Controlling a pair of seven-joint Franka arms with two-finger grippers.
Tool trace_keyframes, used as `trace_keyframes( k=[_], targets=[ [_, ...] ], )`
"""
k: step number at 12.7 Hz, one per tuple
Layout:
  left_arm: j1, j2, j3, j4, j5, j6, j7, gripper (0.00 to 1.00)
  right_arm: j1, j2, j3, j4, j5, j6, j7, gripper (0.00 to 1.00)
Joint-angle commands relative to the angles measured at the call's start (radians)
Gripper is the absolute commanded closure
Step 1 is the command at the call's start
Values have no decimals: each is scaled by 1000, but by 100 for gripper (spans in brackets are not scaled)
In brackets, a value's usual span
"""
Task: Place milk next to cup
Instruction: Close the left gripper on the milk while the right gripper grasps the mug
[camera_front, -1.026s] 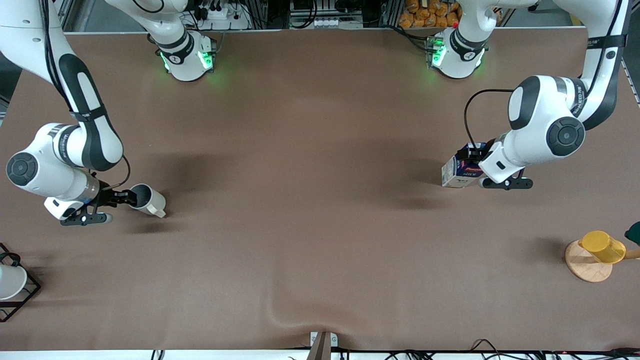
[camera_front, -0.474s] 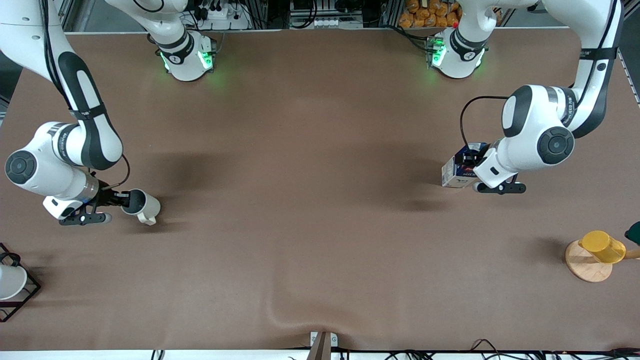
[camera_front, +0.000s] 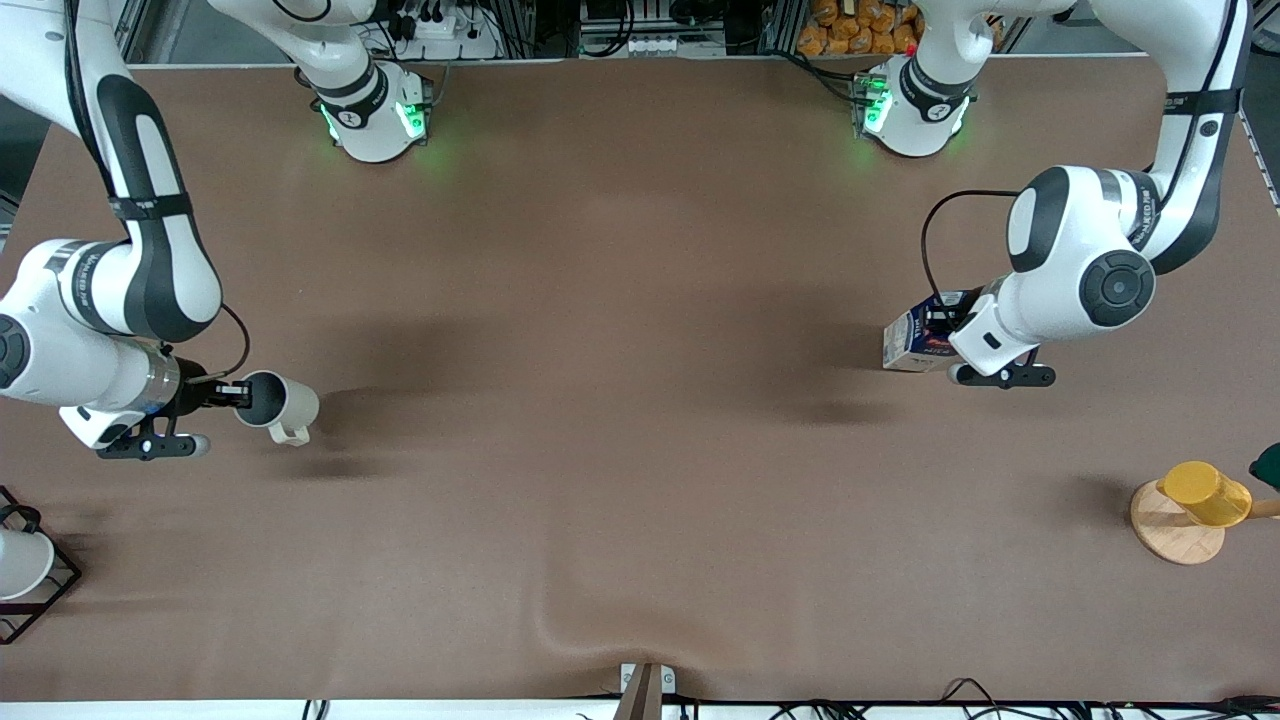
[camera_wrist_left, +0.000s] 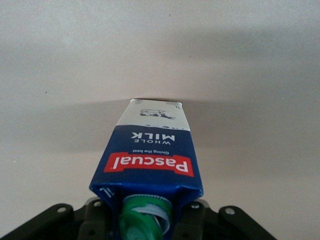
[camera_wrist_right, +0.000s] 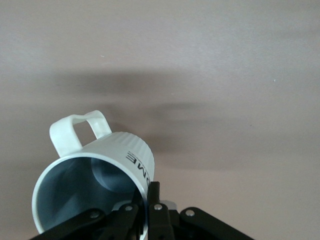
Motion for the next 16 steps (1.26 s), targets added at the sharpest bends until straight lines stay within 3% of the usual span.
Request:
trace_keyframes(
  k=[1,9,12,16],
  targets=[
    [6,-15,-1,35,-9,-49,5,56,50,-11,-3,40,0,-74,110,100],
    [6,-14,7,140,-11,-117,-17,56,136,-27,0,76,72,-85,198,100],
    [5,-2,7,181,-14,-115,-17,56,228,-22,1,109,82,-84,198,100],
    [5,-1,7,187,-14,-114,-30,56,331,91,10,244,82,-71,154,100]
  ],
)
